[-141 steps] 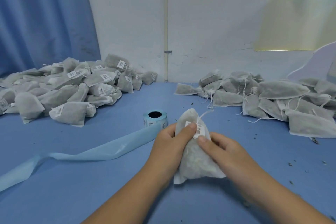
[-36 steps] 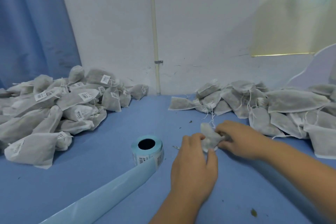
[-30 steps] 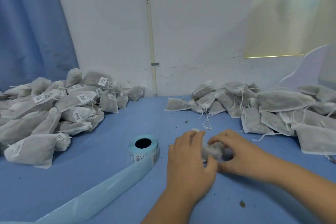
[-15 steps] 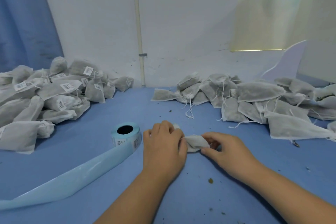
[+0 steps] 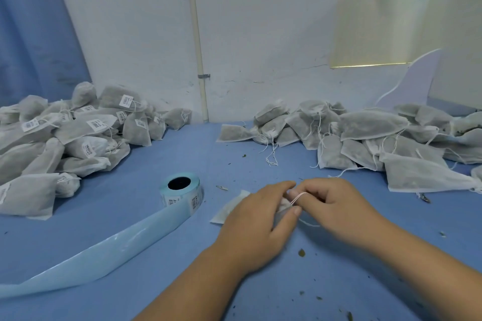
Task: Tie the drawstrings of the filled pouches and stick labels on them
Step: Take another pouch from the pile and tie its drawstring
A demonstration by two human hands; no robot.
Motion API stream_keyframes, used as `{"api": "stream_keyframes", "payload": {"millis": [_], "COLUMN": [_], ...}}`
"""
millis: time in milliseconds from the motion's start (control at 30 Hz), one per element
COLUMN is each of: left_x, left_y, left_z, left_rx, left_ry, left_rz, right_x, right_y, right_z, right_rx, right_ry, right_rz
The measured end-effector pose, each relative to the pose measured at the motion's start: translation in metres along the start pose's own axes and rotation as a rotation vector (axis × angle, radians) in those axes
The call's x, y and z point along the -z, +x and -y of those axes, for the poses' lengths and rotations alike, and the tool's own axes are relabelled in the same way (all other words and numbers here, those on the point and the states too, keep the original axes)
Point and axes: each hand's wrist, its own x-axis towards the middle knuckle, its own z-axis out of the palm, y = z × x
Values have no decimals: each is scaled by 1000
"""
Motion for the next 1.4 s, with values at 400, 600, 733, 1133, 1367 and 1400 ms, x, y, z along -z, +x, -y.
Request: {"api": "stream_keyframes", "payload": {"millis": [400,600,733,1133,1367,1400], "left_x": [12,23,36,58,57,57], "left_y": [2,12,16,19,19,19], "left_z": [-9,-32,-41,-43,-43,-44], "left_rx": [7,159,304,301,465,471], "left_ry": [-78,-506,-655,-1269,-918,-829], "left_rz": [-50,54,170,186,-71,-101], "right_x": [17,26,31,22,10,10], "right_y": [4,6,5,3,-1,-2], "right_z": [15,18,20,15,18,19], "right_rx": [-244,-302,-303,-190,-236,-230], "right_ry": [977,1196,1217,773,489,491], "right_rz": [29,-27,3,0,-29,1]}}
